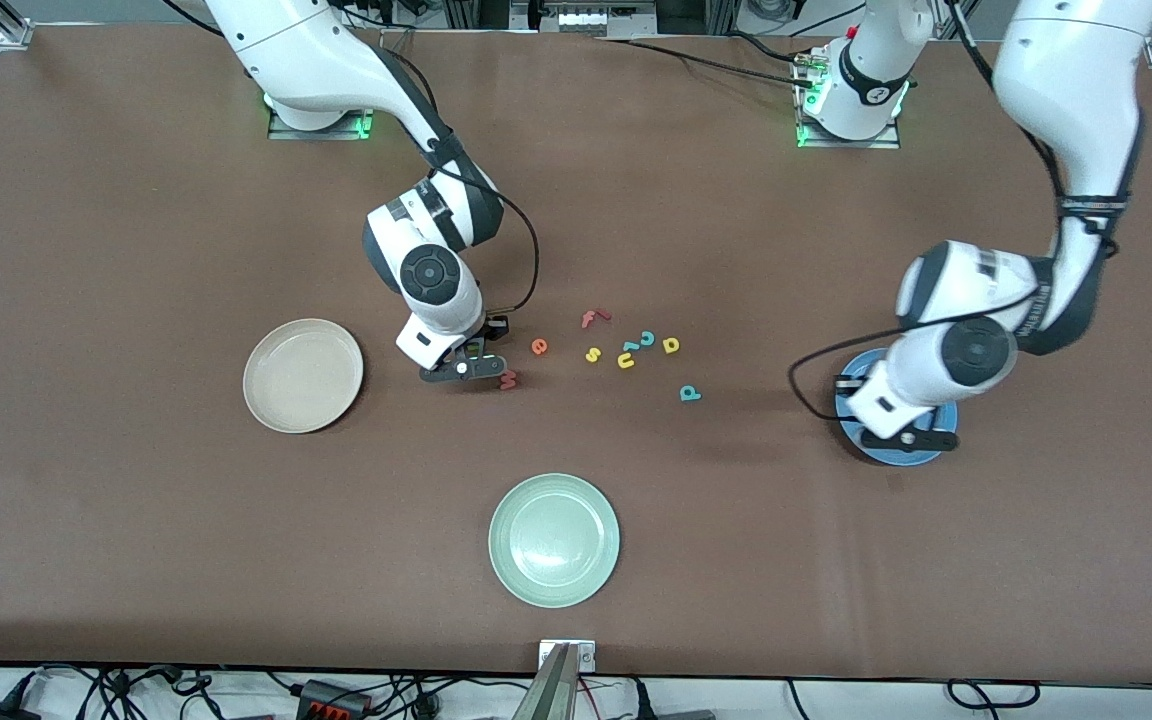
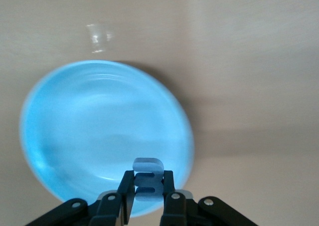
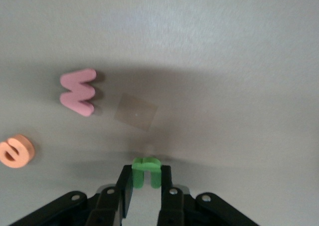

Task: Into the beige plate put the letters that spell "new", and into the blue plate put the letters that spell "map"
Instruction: 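Put the m on the blue plate while the right gripper grasps the n, then put the green n on the beige plate while the left gripper grasps p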

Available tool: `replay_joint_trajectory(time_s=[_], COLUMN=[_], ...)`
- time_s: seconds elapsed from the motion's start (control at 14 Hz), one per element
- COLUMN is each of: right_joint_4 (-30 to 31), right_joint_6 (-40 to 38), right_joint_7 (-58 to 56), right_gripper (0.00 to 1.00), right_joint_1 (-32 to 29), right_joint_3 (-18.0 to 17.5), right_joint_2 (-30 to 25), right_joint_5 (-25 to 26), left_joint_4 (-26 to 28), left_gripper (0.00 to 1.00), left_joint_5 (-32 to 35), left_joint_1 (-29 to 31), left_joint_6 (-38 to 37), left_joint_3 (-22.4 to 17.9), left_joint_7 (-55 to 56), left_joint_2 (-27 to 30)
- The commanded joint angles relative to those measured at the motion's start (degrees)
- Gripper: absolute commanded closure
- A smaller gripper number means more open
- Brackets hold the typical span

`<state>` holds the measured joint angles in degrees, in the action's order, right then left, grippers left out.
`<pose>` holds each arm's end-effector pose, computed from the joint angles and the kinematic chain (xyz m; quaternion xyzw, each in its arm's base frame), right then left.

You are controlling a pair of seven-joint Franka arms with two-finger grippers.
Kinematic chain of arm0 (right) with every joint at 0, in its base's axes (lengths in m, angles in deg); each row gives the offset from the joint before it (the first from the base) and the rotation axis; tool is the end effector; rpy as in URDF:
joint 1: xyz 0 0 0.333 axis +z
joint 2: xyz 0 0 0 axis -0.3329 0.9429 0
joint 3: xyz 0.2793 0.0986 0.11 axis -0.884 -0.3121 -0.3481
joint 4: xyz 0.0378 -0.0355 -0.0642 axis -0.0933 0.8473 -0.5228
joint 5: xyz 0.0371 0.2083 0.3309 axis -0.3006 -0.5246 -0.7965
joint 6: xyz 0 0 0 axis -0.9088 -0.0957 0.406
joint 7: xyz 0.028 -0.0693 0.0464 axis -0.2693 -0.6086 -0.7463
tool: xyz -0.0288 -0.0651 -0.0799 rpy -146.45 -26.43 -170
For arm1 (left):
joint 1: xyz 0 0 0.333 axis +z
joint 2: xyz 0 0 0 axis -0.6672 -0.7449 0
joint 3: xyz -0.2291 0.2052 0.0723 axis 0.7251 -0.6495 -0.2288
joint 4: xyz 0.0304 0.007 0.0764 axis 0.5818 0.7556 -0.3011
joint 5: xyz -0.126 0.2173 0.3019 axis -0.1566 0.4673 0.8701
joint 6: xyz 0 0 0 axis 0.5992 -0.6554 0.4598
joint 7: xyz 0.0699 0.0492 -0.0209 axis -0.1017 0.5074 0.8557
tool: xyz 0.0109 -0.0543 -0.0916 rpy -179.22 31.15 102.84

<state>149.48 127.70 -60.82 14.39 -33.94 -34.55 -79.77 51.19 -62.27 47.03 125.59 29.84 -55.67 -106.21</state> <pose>0.5290 0.3558 0.1901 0.9963 0.0675 -0.0506 0.0157 0.6305 -0.0563 0.2525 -0.9951 0.0354 0.0838 0.0379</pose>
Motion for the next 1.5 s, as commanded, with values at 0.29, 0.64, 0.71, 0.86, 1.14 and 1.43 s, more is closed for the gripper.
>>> replay_joint_trajectory(time_s=[0.29, 0.64, 0.71, 0.86, 1.14, 1.43], right_joint_4=[0.32, 0.14, 0.23, 0.49, 0.49, -2.66], right_joint_6=[-2.97, -6.49, -8.15, -11.67, -11.25, -12.03], right_joint_7=[-1.26, -8.98, -8.9, -8.9, -8.99, -8.46], right_gripper=[0.77, 0.77, 0.77, 0.77, 0.54, 0.0], right_joint_1=[-8.41, -15.81, -15.9, -16.17, -16.78, -15.38], right_joint_3=[-0.22, 3.9, 4.78, 5.93, 5.84, 5.76], right_joint_2=[-4.4, -5.29, -5.2, -5.03, -2.13, -3.35], right_joint_5=[0.32, 2.43, 2.51, 2.51, 2.43, 2.16], left_joint_4=[0.04, -3.21, -4.61, -10.14, -11.04, -9.82], left_gripper=[0.0, 0.0, 0.0, 0.0, 0.0, 0.0], left_joint_5=[1.04, 1.04, 0.87, 1.3, 1.66, 1.83], left_joint_1=[1.86, 0.45, -0.77, -4.28, -10.97, -12.65], left_joint_6=[1.97, 2.31, 2.75, 3.11, 11.54, 14.96], left_joint_3=[1.27, 9.95, 10.58, 10.94, 10.77, 10.5], left_joint_7=[-5.33, -6.74, -6.73, -9.01, -24.18, -38.79], left_joint_2=[-2.2, -2.63, -4.21, -8.69, -14.76, -16.61])
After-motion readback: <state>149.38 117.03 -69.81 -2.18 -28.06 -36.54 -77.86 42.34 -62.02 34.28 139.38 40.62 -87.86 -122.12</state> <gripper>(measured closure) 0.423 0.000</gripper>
